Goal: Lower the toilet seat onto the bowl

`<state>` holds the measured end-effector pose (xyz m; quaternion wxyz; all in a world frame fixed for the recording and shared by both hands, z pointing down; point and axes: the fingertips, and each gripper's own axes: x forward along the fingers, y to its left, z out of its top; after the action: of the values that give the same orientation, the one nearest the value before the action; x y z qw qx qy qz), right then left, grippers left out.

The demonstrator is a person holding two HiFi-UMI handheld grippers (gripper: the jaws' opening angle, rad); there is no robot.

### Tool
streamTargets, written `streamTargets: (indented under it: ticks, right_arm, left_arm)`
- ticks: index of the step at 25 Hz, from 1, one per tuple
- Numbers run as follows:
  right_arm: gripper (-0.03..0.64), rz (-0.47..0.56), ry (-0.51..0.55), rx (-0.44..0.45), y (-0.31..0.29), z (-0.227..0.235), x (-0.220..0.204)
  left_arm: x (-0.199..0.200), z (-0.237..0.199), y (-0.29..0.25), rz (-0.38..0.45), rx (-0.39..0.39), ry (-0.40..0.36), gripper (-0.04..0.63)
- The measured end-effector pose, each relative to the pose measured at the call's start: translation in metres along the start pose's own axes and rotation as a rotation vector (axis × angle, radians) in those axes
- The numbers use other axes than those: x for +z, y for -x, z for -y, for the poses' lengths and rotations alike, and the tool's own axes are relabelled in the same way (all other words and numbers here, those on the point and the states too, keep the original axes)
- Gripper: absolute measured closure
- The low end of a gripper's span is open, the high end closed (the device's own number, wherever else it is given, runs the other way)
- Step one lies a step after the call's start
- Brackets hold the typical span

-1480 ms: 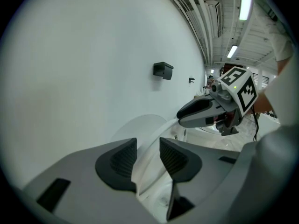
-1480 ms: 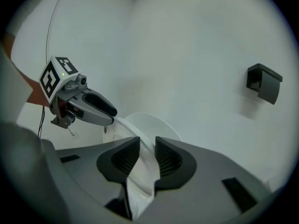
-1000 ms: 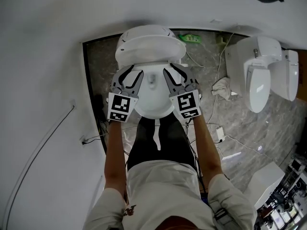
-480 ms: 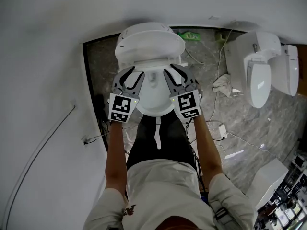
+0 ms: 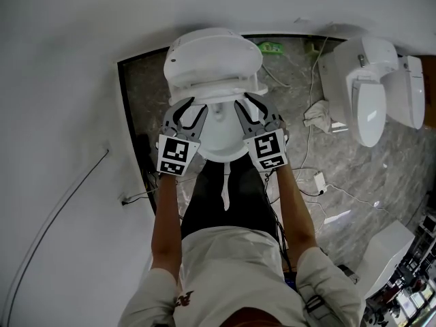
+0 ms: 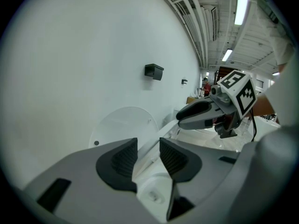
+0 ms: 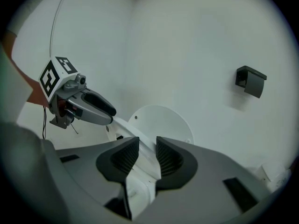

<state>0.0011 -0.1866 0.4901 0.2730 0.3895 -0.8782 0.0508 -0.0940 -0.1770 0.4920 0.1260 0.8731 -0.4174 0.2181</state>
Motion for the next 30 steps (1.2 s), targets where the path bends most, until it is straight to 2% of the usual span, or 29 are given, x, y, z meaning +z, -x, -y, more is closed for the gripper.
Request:
streamTargets:
  ticks: [30]
  right_arm:
    - [0.485,-0.09,-0.061,-0.049,0.053,-0.061,-0.064]
  left_arm:
    - [-0.061,0.063,0.042,-0.011,-0.115,0.056,0.443]
